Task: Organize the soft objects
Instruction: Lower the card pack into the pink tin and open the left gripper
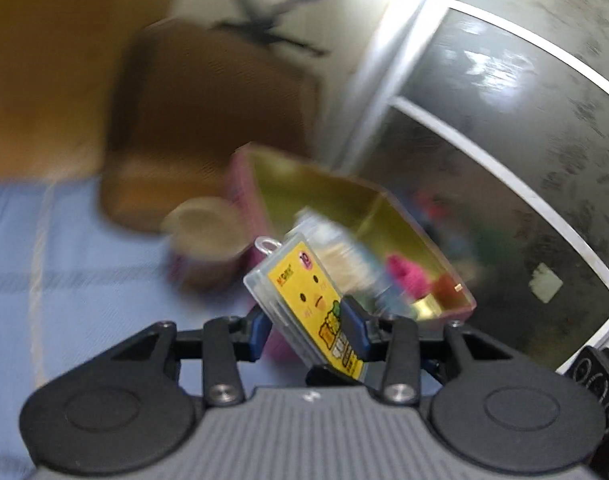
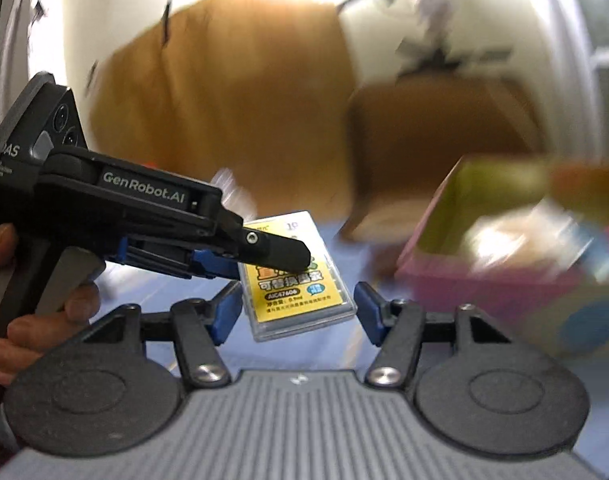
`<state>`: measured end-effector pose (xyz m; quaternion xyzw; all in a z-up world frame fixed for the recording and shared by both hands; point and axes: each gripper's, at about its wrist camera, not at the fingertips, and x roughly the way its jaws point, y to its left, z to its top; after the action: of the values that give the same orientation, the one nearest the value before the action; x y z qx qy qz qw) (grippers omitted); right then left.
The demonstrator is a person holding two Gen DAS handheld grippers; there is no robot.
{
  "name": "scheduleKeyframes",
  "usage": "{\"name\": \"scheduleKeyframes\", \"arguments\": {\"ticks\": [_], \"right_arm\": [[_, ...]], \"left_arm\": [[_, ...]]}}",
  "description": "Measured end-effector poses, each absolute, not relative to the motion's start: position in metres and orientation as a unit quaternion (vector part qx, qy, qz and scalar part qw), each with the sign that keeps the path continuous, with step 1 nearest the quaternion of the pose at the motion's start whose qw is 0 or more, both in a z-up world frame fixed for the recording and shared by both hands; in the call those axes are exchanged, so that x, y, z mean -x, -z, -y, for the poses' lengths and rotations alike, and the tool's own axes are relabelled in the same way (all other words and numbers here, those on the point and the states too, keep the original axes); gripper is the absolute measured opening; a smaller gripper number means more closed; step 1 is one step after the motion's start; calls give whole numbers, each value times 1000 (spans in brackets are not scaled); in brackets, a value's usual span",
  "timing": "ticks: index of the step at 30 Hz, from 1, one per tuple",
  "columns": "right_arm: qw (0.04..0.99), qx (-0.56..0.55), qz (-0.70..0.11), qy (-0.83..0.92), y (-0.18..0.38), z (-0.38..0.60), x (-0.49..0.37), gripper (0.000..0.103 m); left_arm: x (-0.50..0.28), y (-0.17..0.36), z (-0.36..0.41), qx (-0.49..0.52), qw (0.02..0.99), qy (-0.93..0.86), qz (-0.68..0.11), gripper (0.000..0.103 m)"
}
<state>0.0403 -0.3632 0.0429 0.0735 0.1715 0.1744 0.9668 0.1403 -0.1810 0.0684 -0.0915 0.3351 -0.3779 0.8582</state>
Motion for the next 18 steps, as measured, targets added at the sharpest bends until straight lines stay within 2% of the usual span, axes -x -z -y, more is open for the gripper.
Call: {"name": "scheduleKeyframes", "arguments": {"ticks": [6,11,13,15,18], "right_arm": [[986,-44,-146,-72,-52,419,-69,64],[984,-19,-175,24,-42,456,-113,64],[979,-13,-196,52,-34,466,-134,65],[976,-25,-208,58,-29,474,-141,65],[978,-48,-193,55,-27,477,-119,65]], "left_arm": [[-176,-74,280,46,851,410,-326,38],[-208,-53,342,2,864,375,-337,48],[-214,-45,350,3,871,350,-344,57],[-217,-41,345,20,870,342,-355,61],[-207,-44,330,11,882,327,-340,61]]}}
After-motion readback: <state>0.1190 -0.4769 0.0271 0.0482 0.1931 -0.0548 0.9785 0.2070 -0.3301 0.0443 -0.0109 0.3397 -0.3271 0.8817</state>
